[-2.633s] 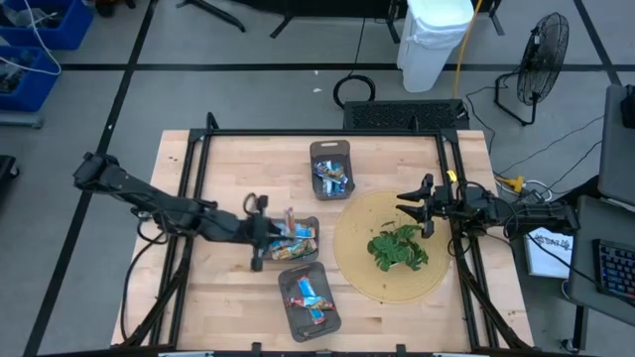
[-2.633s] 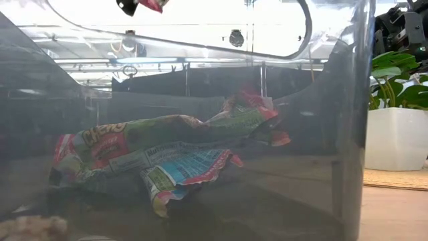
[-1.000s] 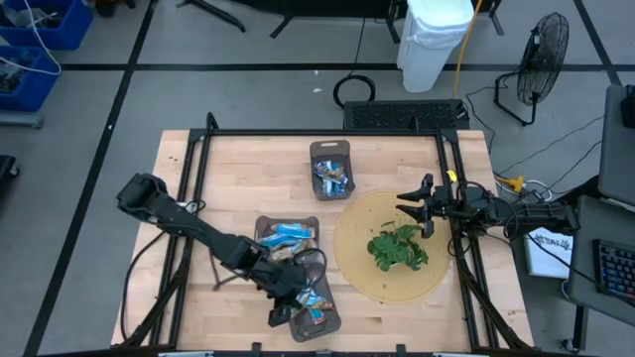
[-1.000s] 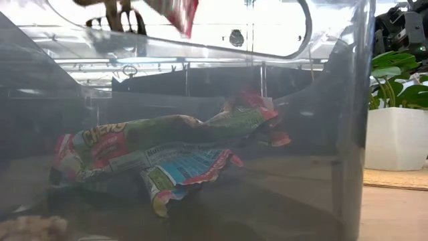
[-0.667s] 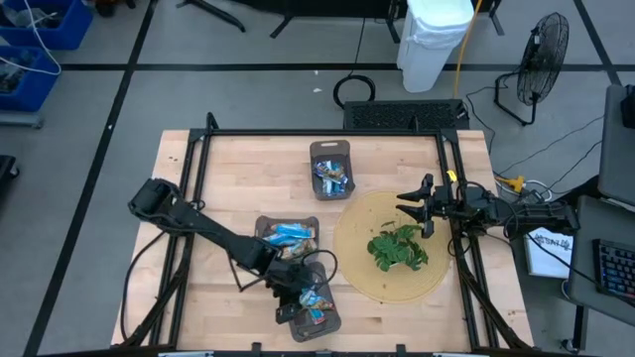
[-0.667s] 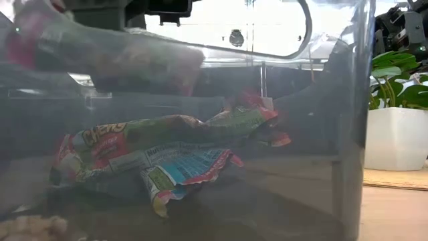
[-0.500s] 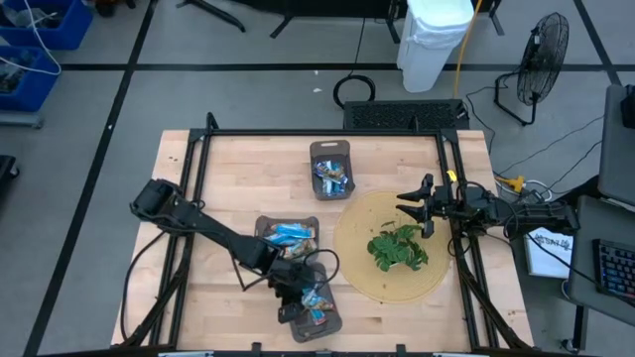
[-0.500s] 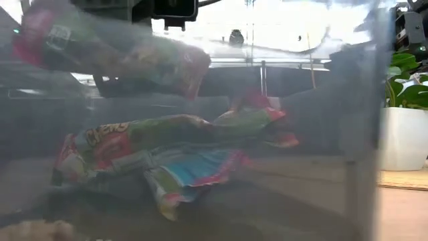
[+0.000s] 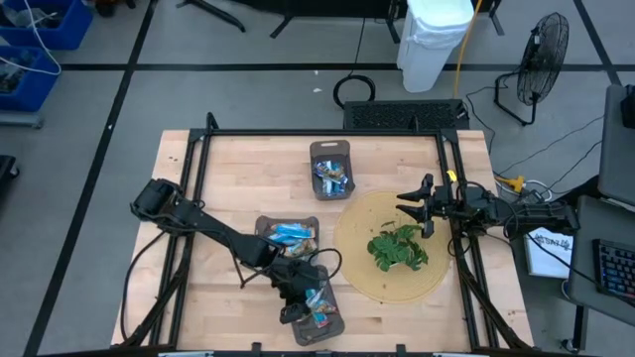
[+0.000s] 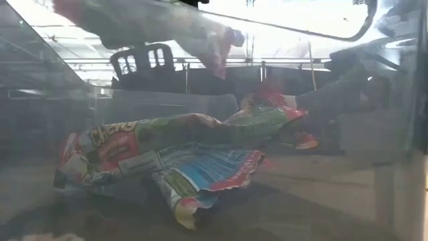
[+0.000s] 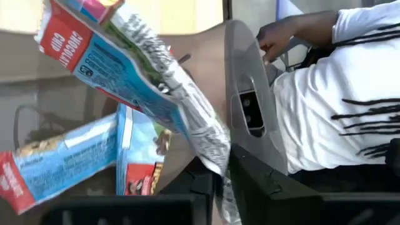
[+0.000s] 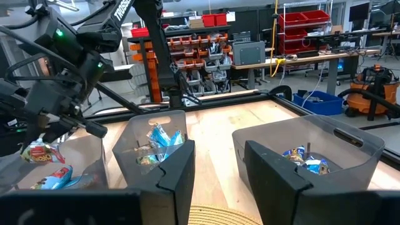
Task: Pick and place Granola Bars by type
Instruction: Put the red granola bar into the bottom black bin
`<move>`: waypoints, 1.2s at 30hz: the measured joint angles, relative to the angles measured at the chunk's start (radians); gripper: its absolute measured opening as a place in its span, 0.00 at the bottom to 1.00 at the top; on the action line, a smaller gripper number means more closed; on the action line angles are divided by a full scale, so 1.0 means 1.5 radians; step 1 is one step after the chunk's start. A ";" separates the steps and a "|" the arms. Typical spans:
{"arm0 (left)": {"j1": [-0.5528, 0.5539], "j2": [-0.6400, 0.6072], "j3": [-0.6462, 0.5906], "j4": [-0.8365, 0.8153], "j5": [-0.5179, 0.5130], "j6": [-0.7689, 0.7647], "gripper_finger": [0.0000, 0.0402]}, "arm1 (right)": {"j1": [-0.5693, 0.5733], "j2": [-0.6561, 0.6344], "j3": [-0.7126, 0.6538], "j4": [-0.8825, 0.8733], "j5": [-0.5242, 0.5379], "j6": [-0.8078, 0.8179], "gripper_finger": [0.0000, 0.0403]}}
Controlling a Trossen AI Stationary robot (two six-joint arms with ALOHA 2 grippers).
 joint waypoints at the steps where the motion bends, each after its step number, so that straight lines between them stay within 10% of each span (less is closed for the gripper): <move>1: 0.000 0.000 0.000 0.004 0.000 0.003 0.14 | 0.000 0.000 0.000 0.000 0.000 0.000 0.32; 36: 0.029 -0.001 0.000 0.008 0.053 -0.065 0.48 | 0.000 0.000 0.000 0.000 0.000 0.000 0.32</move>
